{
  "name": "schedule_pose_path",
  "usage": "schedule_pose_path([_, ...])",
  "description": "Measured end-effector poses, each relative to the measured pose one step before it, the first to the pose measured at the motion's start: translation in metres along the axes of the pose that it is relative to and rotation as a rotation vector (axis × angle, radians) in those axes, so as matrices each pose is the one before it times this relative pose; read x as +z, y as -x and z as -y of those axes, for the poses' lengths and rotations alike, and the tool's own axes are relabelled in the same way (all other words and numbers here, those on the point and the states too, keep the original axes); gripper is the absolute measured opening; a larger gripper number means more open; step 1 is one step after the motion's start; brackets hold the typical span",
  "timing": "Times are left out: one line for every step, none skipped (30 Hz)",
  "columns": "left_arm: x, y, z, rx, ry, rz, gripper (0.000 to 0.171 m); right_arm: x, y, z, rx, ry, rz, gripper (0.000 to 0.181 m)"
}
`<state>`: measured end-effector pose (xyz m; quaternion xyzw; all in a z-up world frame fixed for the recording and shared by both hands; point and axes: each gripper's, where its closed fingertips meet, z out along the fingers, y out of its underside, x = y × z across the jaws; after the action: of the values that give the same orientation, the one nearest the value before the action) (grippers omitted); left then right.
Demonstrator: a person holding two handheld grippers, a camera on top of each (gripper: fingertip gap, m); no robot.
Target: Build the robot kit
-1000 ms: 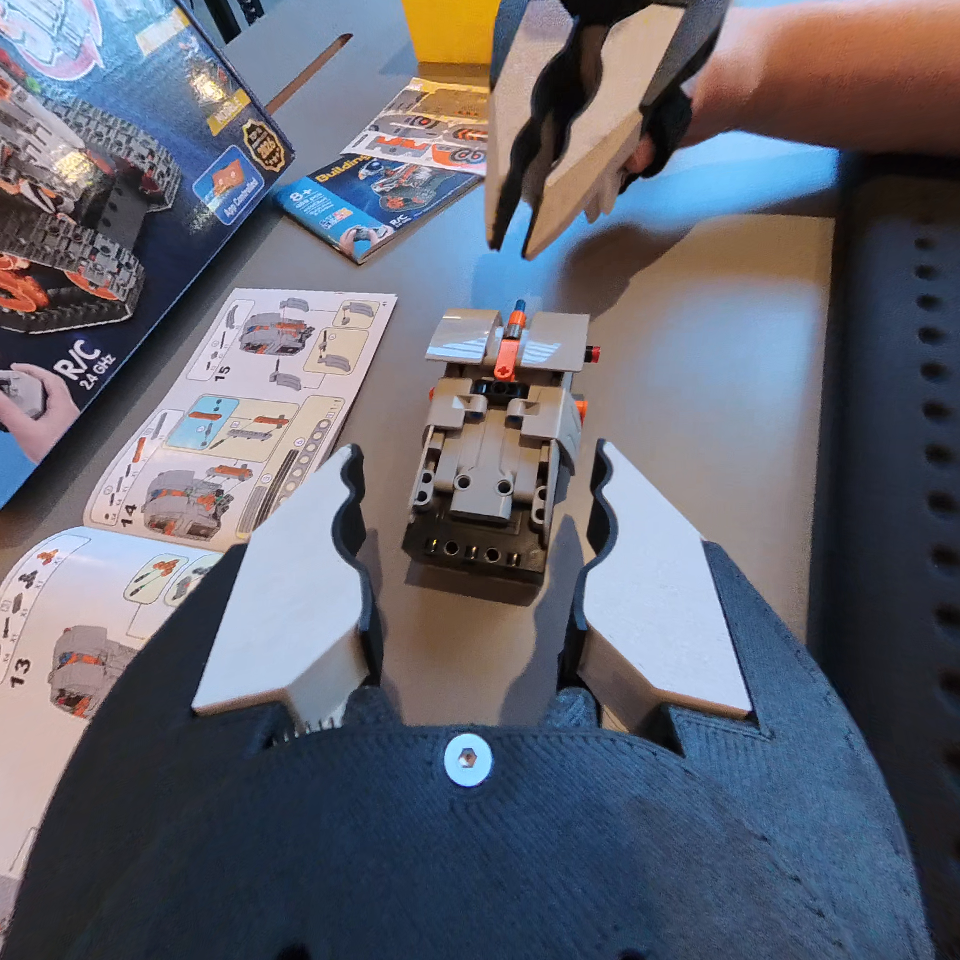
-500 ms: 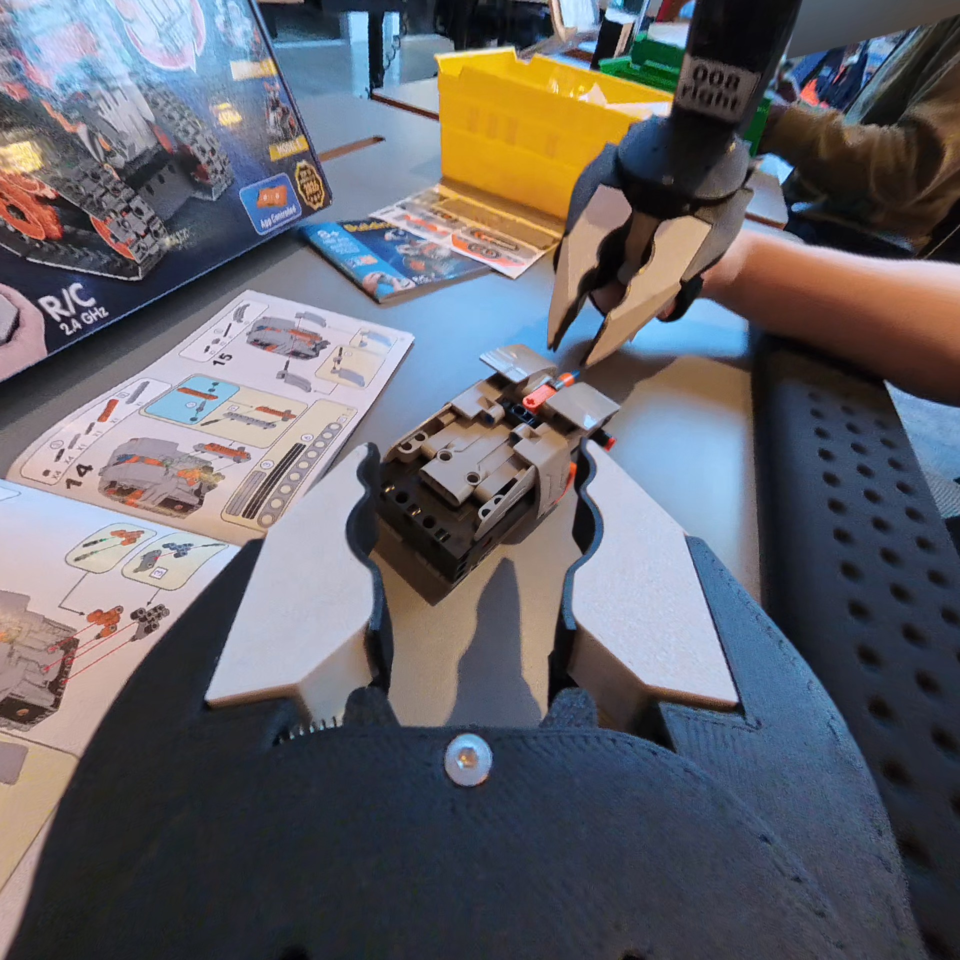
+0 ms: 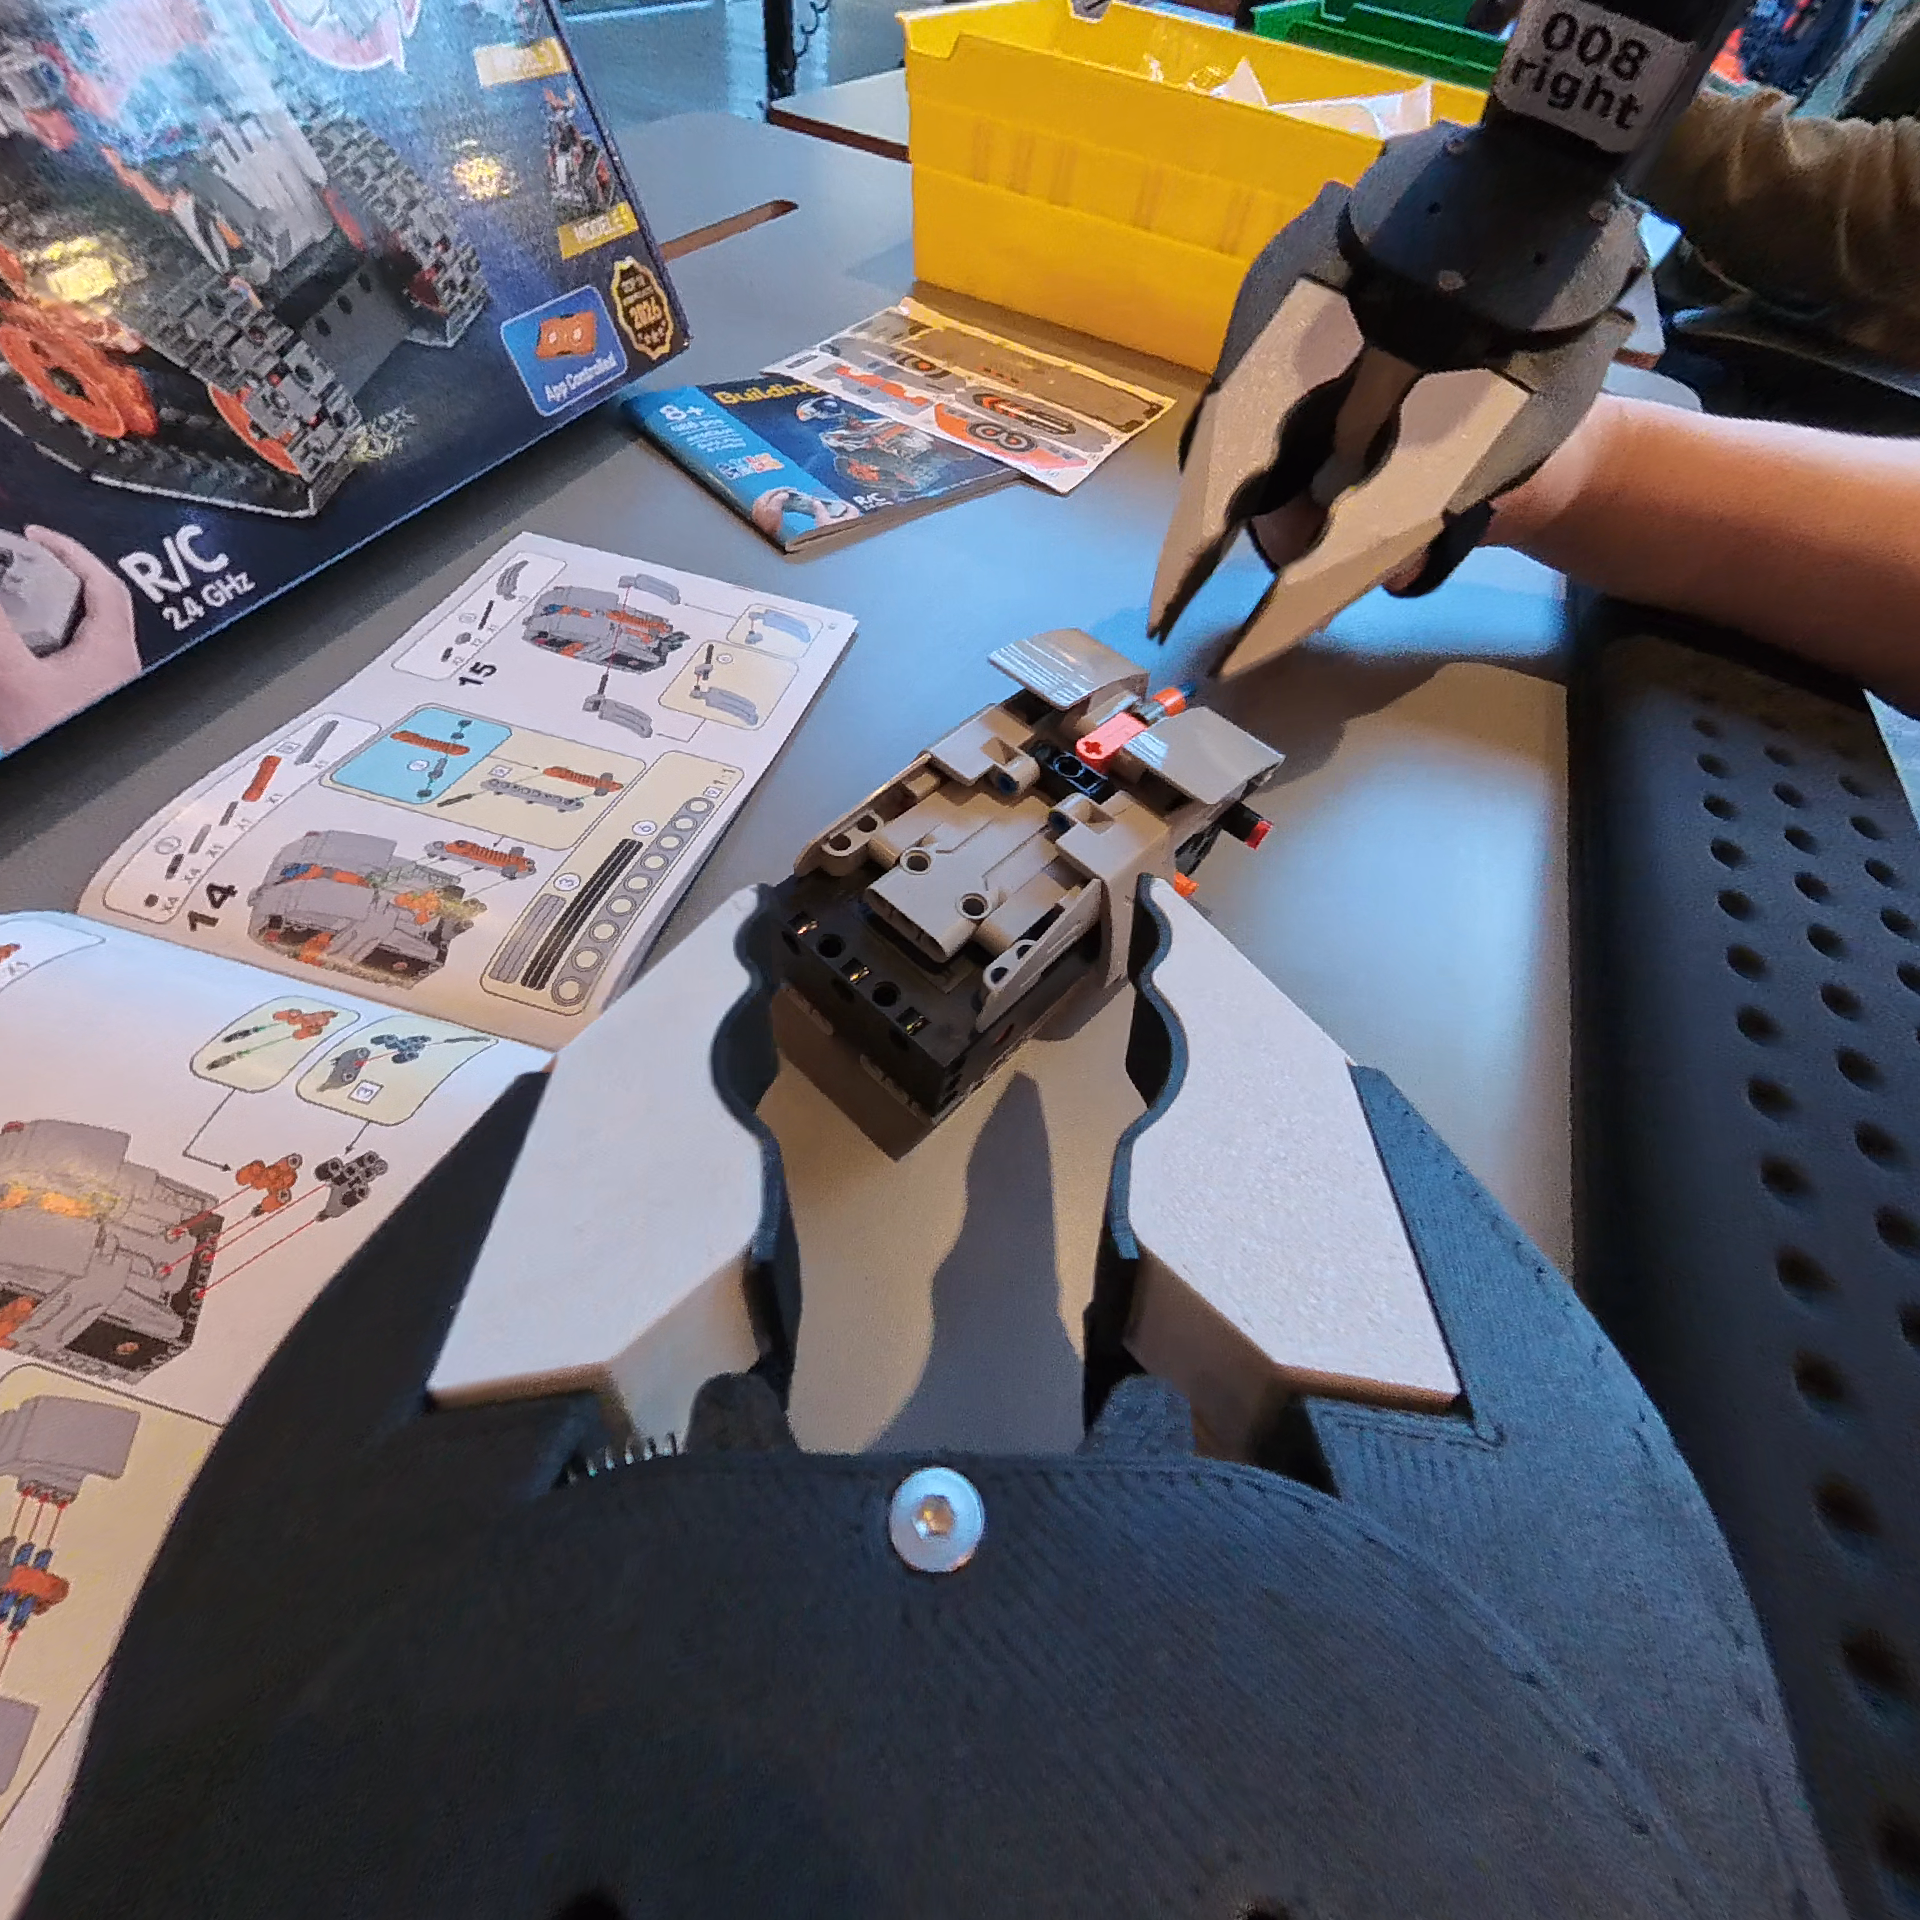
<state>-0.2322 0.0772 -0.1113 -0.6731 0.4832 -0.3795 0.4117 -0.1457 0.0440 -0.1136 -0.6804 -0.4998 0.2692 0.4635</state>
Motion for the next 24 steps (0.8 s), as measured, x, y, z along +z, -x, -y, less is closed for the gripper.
schedule_pose_path([0.00021,-0.00156,-0.00056,0.0075,0.00887,-0.0031,0.064,-0.00167,-0.00101,0.00208,-0.0007,-0.0106,-0.0036,0.014])
schedule_pose_path([0.00061,-0.00112,-0.00186,0.0098,0.01629,0.0003,0.065,-0.00109,-0.00041,0.00063,0.0077,-0.0047,0.0034,0.014])
schedule_pose_path([0.00096,-0.00008,-0.00231,0.0106,0.01668,0.0051,0.066,-0.00034,-0.0001,-0.0011,0.0127,0.001,0.0064,0.014])
schedule_pose_path([0.00118,0.00043,-0.00181,0.0049,0.01226,0.004,0.067,0.00033,0.0,-0.00141,0.0106,0.0009,0.0067,0.013])
schedule_pose_path([0.00126,-0.00036,-0.0011,-0.0032,0.00808,-0.0051,0.068,0.001,0.00076,-0.00163,0.007,0.0034,0.0094,0.013])
schedule_pose_path([0.00106,0.00067,-0.00109,-0.0062,0.00677,-0.0013,0.068,0.00105,0.00159,-0.00164,0.0021,0.0074,0.012,0.011])
schedule_pose_path([0.00079,0.00086,-0.00101,-0.0026,0.00464,0.0003,0.067,0.00096,0.00145,-0.00095,-0.0038,0.0053,0.0068,0.01])
schedule_pose_path([0.00076,0.00034,-0.00063,0.0007,0.00257,-0.0015,0.066,0.00087,0.00127,-0.00018,-0.0064,0.003,0.0042,0.01])
schedule_pose_path([0.00092,-0.00026,-0.00023,0.0006,0.00042,-0.0041,0.065,0.00101,0.00164,0.00002,-0.005,0.0039,0.0061,0.01])
schedule_pose_path([0.00111,-0.00126,-0.00009,-0.0011,-0.00013,-0.0095,0.065,0.0012,0.0017,-0.00042,-0.003,0.008,0.0068,0.01])
schedule_pose_path([0.00093,-0.00051,-0.00056,0.0015,0.00442,-0.0051,0.065,0.00132,0.00176,-0.00126,-0.0024,0.0114,0.008,0.011])
schedule_pose_path([-0.00016,0.00047,0.00075,0.0062,-0.00289,0.0025,0.065,0.0016,0.001,-0.00204,-0.0027,0.0151,0.0033,0.011])
schedule_pose_path([-0.00046,0.00135,0.00131,0.0027,-0.00884,0.0056,0.066,0.00134,0.00061,-0.0018,-0.0057,0.013,0.0001,0.011])
schedule_pose_path([-0.00042,0.00151,0.0014,-0.0073,-0.00905,0.0008,0.066,0.00054,0.00043,0.00069,-0.008,-0.0019,-0.0016,0.01])
schedule_pose_path([-0.00035,0.00091,0.00091,-0.0145,-0.00591,-0.007,0.068,0.00018,0.00215,0.00121,-0.0015,-0.0047,0.0101,0.009])
schedule_pose_path([-0.00071,0.00225,-0.00056,-0.0118,0.00363,0.0007,0.069,0.00021,0.00277,0.00048,0.0053,0.0012,0.0161,0.006])
schedule_pose_path([-0.00162,0.00514,-0.00168,-0.0036,0.00998,0.0201,0.072,0.00048,0.00387,0.00094,0.0046,-0.0017,0.0219,0.005])
schedule_pose_path([-0.00208,0.00213,-0.00028,-0.0043,0.00152,0.005,0.078,0.00126,0.00509,0.00056,0.0016,0.0008,0.0267,0.005])
schedule_pose_path([-0.00222,-0.00172,0.00164,-0.0135,-0.00857,-0.0168,0.081,0.00173,0.00563,0.00125,-0.0054,-0.0013,0.0262,0.005])
schedule_pose_path([-0.00205,-0.00294,0.00287,-0.0192,-0.01521,-0.0186,0.085,0.00195,0.00543,0.00136,-0.0133,0.002,0.0216,0.005])
schedule_pose_path([-0.0013,-0.0054,0.00341,-0.0121,-0.01739,-0.0217,0.089,0.00179,0.00404,0.0012,-0.017,0.004,0.012,0.006])
schedule_pose_path([-0.00037,-0.00763,0.00272,0.003,-0.01161,-0.0222,0.089,0.00157,0.0041,0.00186,-0.0196,0.0014,0.0109,0.006])
schedule_pose_path([0.00118,-0.00672,0.00175,0.0183,-0.00262,-0.007,0.089,0.00074,0.00368,0.00197,-0.0233,0.0021,0.0081,0.006])
schedule_pose_path([0.00253,-0.00482,0.00097,0.0293,0.00352,0.0058,0.089,-0.00039,0.00081,0.00174,-0.0347,0.0058,-0.0111,0.006])
